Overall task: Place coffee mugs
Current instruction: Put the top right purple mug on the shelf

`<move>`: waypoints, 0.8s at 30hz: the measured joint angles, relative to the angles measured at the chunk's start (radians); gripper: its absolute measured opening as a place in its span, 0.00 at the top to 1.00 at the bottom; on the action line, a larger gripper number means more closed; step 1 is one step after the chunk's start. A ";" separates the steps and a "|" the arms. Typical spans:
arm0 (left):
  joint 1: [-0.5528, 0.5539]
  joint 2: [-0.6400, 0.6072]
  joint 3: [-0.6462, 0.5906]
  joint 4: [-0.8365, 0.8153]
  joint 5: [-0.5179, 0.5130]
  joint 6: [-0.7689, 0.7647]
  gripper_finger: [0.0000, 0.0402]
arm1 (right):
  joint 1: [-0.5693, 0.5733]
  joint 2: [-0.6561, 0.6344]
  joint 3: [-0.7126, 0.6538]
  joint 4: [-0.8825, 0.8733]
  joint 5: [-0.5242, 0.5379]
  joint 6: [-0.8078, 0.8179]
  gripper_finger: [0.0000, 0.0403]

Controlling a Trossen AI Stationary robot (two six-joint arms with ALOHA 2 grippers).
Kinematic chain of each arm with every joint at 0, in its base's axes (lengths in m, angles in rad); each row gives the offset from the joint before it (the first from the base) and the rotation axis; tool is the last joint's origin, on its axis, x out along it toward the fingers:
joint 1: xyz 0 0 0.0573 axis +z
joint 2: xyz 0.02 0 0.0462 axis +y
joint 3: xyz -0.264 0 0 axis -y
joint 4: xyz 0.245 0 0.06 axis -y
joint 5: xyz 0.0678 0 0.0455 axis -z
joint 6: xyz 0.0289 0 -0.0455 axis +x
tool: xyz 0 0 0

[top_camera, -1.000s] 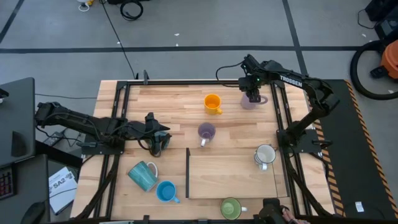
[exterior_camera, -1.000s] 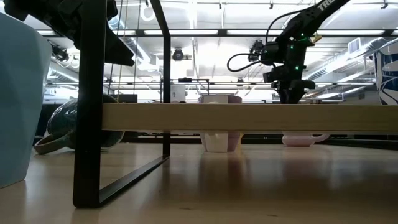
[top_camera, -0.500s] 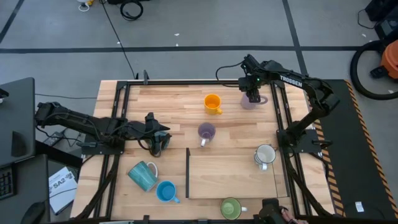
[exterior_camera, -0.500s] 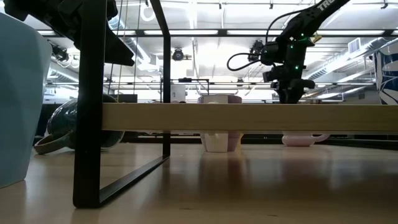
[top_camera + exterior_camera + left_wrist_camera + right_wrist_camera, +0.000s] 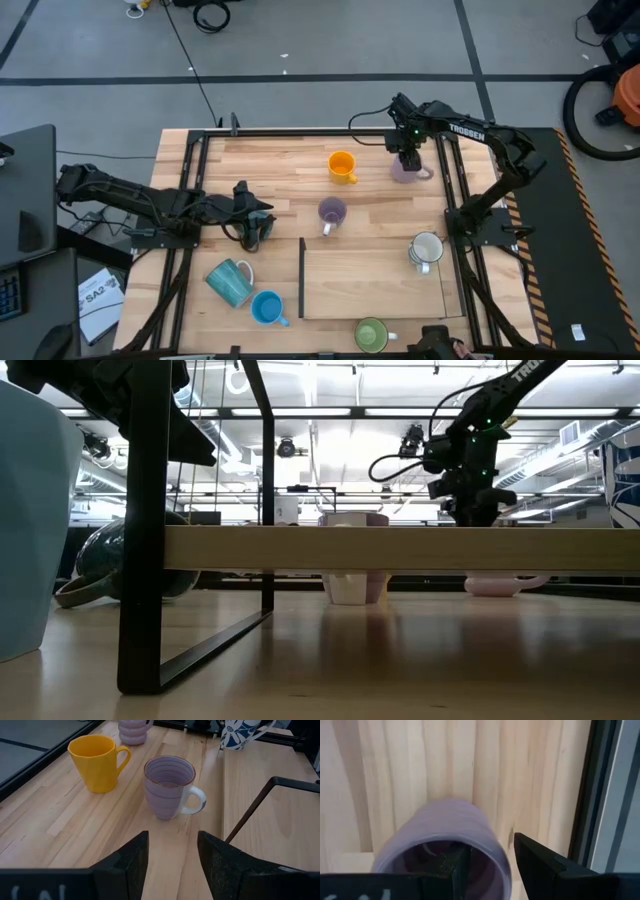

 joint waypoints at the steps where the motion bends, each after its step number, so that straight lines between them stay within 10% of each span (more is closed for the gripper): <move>1: 0.000 0.000 0.000 0.000 0.000 0.000 0.56 | 0.000 0.000 0.000 0.001 0.000 0.000 0.61; 24: 0.000 0.000 0.000 0.000 0.000 0.000 0.56 | 0.000 0.000 0.003 -0.068 0.001 0.196 0.81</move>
